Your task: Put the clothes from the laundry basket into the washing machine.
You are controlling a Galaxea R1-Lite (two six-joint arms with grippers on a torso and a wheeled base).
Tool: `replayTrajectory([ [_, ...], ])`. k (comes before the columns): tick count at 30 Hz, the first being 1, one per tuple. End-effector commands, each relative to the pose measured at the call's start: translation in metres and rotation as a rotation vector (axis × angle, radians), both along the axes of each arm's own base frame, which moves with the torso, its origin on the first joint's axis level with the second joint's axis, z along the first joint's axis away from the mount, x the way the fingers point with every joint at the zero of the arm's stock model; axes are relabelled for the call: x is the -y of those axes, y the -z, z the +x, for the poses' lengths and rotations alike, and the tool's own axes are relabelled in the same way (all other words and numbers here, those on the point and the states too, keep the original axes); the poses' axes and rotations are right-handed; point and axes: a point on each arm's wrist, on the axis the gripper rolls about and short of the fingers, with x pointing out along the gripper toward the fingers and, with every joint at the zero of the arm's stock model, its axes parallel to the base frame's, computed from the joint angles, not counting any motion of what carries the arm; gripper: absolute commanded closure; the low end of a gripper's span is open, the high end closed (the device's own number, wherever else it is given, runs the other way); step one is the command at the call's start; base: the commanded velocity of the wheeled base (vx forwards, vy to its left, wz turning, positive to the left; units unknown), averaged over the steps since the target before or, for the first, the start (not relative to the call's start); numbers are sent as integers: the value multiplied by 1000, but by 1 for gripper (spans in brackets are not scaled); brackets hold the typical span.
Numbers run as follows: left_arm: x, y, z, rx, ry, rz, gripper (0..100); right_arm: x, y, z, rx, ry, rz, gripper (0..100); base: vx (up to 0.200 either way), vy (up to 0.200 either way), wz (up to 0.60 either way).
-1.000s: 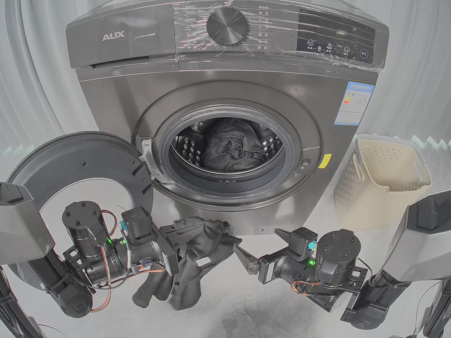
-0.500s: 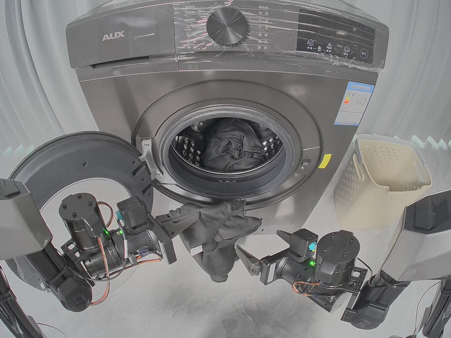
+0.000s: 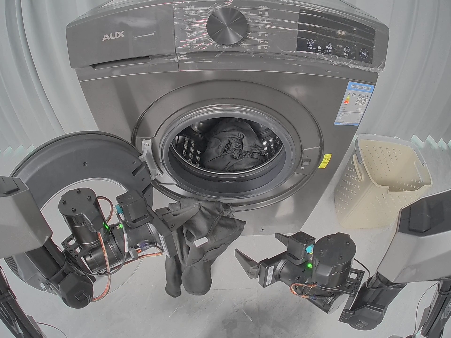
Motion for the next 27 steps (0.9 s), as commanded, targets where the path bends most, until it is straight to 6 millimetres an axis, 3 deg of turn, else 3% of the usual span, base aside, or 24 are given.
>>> replayTrajectory([
  [1, 1, -3, 1, 14, 0, -8, 100, 1, 3, 3, -6, 6, -7, 0, 0, 0, 0],
  [8, 1, -7, 0, 25, 5, -14, 100, 2, 4, 10, -1, 2, -7, 0, 0, 0, 0],
  [20, 2, -14, 1, 51, 5, -29, 100, 32, 13, 54, 35, 8, -36, 0, 0, 0, 0],
  [27, 3, -15, 1, 52, 8, -34, 100, 22, 17, 60, 59, -78, -23, 0, 0, 0, 0],
])
